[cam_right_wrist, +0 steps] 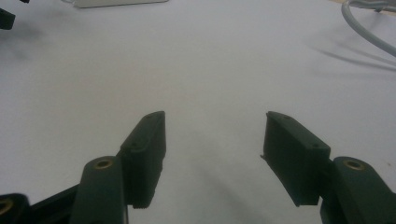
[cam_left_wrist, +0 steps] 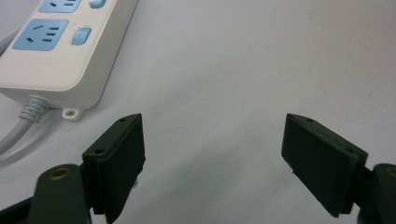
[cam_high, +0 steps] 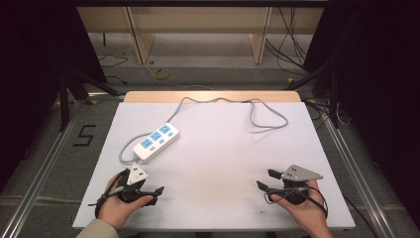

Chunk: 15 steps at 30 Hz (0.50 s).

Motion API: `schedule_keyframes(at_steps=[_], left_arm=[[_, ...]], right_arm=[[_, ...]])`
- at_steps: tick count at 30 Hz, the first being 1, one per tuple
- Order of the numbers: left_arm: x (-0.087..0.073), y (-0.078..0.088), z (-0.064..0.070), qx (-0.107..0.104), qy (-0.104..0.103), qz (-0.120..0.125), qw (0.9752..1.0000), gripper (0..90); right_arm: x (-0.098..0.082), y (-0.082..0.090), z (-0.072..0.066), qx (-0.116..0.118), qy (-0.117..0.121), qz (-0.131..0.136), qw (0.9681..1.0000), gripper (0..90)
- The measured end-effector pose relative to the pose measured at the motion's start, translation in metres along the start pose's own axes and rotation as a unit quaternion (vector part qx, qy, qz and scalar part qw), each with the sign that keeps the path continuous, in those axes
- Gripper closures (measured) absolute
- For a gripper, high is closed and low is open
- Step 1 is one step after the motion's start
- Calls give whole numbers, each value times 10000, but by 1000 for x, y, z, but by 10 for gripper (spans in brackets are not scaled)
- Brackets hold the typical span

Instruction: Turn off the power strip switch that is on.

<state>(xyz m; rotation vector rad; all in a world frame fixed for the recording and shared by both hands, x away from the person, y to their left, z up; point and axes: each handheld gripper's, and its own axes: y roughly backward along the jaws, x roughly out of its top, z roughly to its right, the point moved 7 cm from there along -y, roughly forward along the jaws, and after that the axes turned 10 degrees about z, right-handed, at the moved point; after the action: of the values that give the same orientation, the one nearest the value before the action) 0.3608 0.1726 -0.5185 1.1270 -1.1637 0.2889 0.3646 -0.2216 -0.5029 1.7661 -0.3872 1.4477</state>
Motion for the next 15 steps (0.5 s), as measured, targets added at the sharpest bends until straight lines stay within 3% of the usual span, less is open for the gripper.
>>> schedule_keyframes(at_steps=[6,10,13,15], left_arm=[[1,1,-1,74,9,6,10000,279],[2,3,-2,134,-2,3,9999,503],[3,5,-3,98,-215,-36,9997,693],[4,6,-4,125,-250,-28,9996,794]], right_arm=[[0,1,1,-15,-21,16,10000,401],[1,-1,0,-7,4,26,10000,399],[1,-1,0,-4,5,27,10000,399],[1,-1,0,-15,-4,22,10000,397]])
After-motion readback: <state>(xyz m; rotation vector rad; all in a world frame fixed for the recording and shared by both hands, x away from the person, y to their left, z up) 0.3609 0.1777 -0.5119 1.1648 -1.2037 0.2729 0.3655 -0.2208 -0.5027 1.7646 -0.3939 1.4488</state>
